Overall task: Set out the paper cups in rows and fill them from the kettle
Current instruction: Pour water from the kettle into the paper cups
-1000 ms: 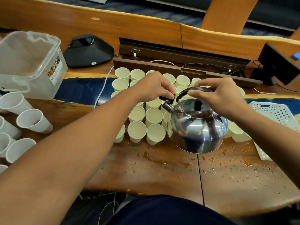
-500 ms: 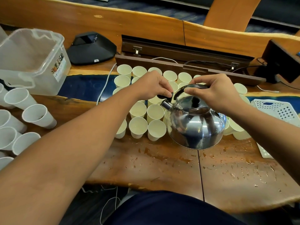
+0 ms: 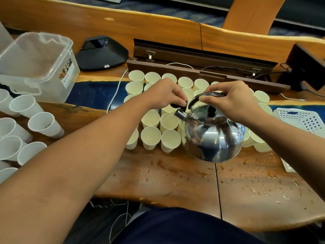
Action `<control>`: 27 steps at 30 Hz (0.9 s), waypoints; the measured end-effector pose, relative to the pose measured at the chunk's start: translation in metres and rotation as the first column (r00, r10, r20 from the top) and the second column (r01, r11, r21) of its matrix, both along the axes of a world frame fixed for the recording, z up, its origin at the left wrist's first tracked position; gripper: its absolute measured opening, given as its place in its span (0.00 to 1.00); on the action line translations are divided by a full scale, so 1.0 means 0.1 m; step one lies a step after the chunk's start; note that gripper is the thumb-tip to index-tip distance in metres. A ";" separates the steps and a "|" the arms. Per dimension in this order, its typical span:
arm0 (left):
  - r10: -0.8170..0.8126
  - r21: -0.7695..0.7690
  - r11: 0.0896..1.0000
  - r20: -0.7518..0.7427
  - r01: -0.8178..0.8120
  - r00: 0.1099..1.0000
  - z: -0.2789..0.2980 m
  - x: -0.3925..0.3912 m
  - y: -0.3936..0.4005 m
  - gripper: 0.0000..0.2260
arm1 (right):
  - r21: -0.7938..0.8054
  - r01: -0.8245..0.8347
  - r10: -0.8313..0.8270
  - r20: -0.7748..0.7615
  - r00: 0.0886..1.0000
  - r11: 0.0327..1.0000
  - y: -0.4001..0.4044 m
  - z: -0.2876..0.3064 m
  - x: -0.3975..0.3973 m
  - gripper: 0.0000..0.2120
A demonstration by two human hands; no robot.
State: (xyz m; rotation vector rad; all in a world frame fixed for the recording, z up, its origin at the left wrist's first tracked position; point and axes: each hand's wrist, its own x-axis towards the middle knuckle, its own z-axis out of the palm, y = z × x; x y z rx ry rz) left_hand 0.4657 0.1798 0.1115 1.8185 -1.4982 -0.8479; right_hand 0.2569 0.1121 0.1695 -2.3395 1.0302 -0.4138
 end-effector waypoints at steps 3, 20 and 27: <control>-0.004 0.000 1.000 0.010 0.004 1.000 0.03 0.00 -0.01 0.07 | 0.005 0.011 -0.011 0.031 0.999 1.000 0.01 -0.02 -0.02 0.10; -0.102 -0.020 0.995 0.009 0.102 0.995 0.17 -0.09 0.08 0.07 | 0.072 0.038 -0.047 0.130 0.990 0.997 0.15 0.02 -0.25 0.11; -0.143 -0.008 0.990 -0.019 0.143 0.990 0.10 -0.14 0.17 0.06 | 0.063 0.024 -0.032 0.130 0.991 0.998 0.29 -0.03 -0.34 0.07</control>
